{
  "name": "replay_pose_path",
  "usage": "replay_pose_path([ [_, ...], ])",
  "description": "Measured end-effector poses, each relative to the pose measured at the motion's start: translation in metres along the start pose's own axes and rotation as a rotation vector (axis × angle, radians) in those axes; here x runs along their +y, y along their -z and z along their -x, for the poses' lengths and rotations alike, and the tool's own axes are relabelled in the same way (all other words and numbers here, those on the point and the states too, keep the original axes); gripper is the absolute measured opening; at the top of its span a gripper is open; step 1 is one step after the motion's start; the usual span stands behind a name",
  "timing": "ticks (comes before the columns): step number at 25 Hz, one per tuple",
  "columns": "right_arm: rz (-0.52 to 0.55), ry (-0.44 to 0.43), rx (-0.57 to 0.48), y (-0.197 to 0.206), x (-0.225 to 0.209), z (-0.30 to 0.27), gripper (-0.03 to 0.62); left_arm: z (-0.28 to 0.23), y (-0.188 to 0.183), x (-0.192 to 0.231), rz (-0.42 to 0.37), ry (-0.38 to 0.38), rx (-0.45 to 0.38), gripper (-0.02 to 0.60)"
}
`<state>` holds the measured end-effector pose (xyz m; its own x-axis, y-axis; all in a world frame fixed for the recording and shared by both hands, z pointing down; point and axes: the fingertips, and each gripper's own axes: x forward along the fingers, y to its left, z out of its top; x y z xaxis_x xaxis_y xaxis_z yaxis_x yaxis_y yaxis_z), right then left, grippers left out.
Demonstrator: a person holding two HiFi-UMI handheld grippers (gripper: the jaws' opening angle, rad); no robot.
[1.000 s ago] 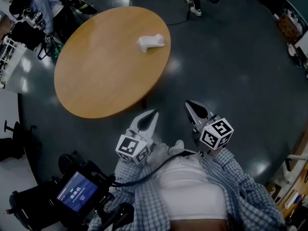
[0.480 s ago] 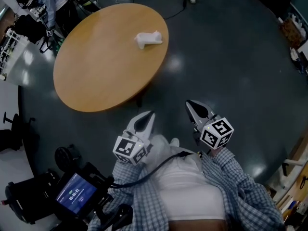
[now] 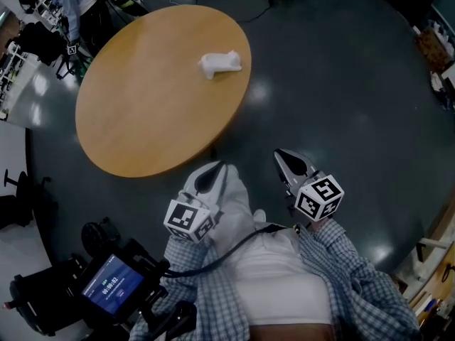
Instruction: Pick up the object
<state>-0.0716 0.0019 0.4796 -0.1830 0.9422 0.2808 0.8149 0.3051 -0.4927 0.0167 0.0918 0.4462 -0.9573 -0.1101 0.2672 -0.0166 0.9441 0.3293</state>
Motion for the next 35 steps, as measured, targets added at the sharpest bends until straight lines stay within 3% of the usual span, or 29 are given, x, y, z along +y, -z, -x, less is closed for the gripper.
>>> replay_pose_path([
  [7,0.042,0.013,-0.019,-0.002,-0.002,-0.012,0.003,0.0,0.007,0.009,-0.003,0.021,-0.002,-0.002],
  [16,0.122,0.022,0.058,-0.036,-0.022,-0.14,0.003,-0.058,-0.026,0.112,0.043,0.054,0.019,-0.002],
  [20,0.185,0.029,0.113,-0.032,-0.03,-0.169,0.003,-0.072,-0.027,0.138,0.113,0.055,0.012,-0.002],
  [23,0.258,0.028,0.164,-0.026,-0.03,-0.135,0.003,-0.065,-0.022,0.103,0.142,0.06,0.005,-0.002],
  [24,0.275,0.058,0.161,-0.023,-0.028,-0.105,0.003,-0.059,-0.02,0.075,0.133,0.096,0.006,-0.002],
  [27,0.326,0.235,0.091,-0.017,-0.026,0.005,0.018,-0.045,-0.016,-0.024,0.049,0.3,0.019,-0.002],
  [29,0.406,0.257,0.132,-0.006,-0.022,0.052,0.055,-0.026,-0.006,-0.074,0.035,0.34,0.017,-0.002],
  [31,0.519,0.222,0.234,0.004,-0.021,0.057,0.128,-0.013,0.001,-0.089,0.04,0.325,0.015,-0.002],
  [35,0.812,0.135,0.478,0.014,-0.034,0.015,0.257,-0.009,0.009,-0.07,0.051,0.294,0.0,-0.002],
])
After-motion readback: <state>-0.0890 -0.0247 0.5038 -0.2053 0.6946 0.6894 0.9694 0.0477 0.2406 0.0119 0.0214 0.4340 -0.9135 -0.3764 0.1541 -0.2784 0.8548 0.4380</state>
